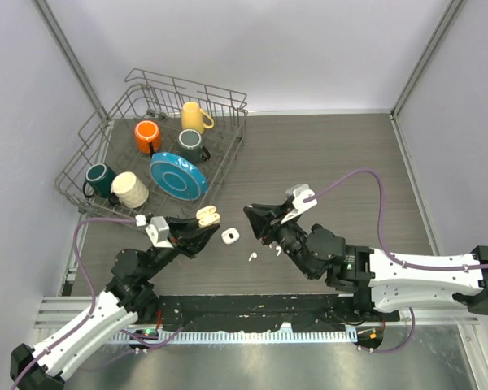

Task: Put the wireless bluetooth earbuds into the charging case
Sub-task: Place the earbud in the charging case.

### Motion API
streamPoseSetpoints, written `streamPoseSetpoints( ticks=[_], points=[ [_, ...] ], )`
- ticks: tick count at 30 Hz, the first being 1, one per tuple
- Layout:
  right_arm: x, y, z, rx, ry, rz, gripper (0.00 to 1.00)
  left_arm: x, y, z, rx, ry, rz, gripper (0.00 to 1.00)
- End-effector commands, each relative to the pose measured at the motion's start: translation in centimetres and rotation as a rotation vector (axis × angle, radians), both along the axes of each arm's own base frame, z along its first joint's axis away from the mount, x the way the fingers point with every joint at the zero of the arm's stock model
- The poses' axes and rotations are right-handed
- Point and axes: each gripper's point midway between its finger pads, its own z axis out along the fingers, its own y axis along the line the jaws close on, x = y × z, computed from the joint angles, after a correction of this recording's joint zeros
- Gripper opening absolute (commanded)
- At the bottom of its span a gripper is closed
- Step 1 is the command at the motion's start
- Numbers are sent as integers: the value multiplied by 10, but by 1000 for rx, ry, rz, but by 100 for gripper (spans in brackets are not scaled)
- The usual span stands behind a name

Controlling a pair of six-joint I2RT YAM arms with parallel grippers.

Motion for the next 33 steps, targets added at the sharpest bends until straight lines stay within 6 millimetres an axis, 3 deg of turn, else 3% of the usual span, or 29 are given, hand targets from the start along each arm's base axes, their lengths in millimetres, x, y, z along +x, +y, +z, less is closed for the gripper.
streamPoseSetpoints(
  ticks=[1,5,13,21,33],
  points=[
    [-4,11,54,128,-117,17,1,-11,0,37,-66,-101,-40,0],
    [-11,33,55,146,-114,88,1,-17,-5,39,-49,-115,-78,0],
    [-27,54,58,171,-139,215,1,-20,-12,40,-10,-129,-114,0],
    [-32,67,55,143,-149,265,1,-20,-11,43,-10,-136,-108,0],
    [-24,75,33,31,-142,232,1,-23,-7,47,-10,-144,-106,0]
  ],
)
